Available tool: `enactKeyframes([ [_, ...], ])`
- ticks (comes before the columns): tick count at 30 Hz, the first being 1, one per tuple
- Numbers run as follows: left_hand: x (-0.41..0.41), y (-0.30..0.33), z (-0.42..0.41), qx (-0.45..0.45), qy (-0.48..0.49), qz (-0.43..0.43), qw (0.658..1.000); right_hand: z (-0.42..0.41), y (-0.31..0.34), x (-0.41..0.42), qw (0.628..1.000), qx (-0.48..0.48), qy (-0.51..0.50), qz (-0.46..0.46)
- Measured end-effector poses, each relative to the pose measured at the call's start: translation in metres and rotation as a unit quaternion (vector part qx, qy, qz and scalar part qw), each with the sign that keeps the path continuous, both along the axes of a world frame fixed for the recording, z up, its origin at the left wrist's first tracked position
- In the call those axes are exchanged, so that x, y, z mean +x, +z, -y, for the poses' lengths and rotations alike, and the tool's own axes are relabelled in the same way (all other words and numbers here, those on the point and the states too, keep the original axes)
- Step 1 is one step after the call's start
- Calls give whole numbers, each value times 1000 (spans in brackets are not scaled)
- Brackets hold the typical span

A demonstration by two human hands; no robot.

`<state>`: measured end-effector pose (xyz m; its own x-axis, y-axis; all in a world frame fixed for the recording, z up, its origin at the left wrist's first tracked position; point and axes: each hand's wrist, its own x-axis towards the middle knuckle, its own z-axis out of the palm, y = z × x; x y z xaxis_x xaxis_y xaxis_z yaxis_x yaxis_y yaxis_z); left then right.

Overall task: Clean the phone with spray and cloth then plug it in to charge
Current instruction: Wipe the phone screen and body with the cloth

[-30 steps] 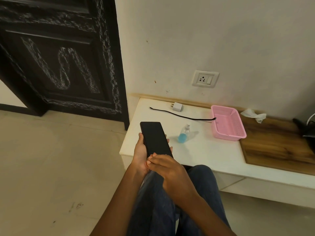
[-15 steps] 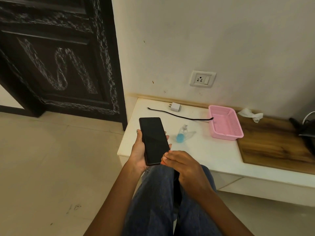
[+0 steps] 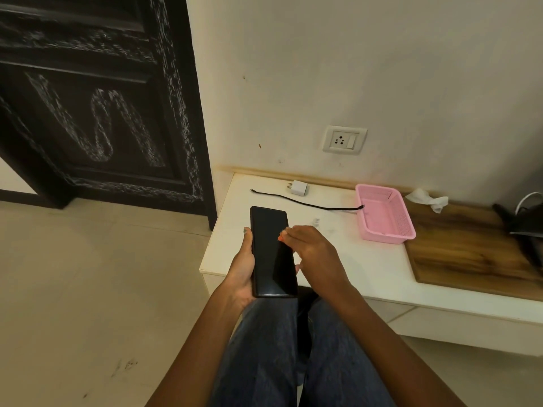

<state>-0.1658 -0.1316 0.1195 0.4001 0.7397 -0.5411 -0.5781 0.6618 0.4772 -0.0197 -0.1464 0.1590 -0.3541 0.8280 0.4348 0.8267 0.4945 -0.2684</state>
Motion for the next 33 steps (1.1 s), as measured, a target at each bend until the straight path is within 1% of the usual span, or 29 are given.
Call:
enactKeyframes([
  [4, 2, 2, 1, -3, -8, 33, 999, -15, 4, -1, 1000, -9, -11, -6],
  [8, 3, 6, 2, -7, -9, 32, 999, -28, 4, 1, 995, -77, -40, -47],
  [9, 3, 7, 3, -9, -9, 31, 999, -29, 4, 1, 995, -78, -45, -33],
  [12, 4, 9, 3, -9, -18, 20, 1000, -33, 3, -3, 992, -52, -61, 96],
  [13, 5, 9, 4, -9, -20, 20, 1000, -35, 4, -3, 989, -54, -72, 115],
  [14, 7, 9, 4, -9, -20, 22, 1000, -36, 5, -4, 988, -57, -86, 113],
  [16, 9, 9, 4, -10, -25, 34, 999, -38, 8, -3, 987, -60, -131, 70],
  [19, 13, 7, 4, -12, -37, 41, 998, -39, 12, -3, 983, -54, -171, -35],
  [21, 15, 6, 5, -14, -40, 35, 998, -39, 16, -8, 985, -56, -146, -75],
  [23, 18, 6, 4, -11, -42, 27, 999, -38, 18, -16, 990, -59, -93, -85],
  [24, 18, 6, 4, -2, -40, 23, 999, -36, 19, -18, 993, -60, -64, -77],
  [27, 18, 5, 3, 14, -23, 15, 1000, -32, 18, -20, 999, -52, 1, -7],
  [30, 17, 7, 4, 0, -37, 19, 999, -29, 20, -12, 999, -46, 15, 4],
  [33, 13, 4, 3, 6, -43, 22, 999, -25, 9, 0, 998, -65, -8, -6],
])
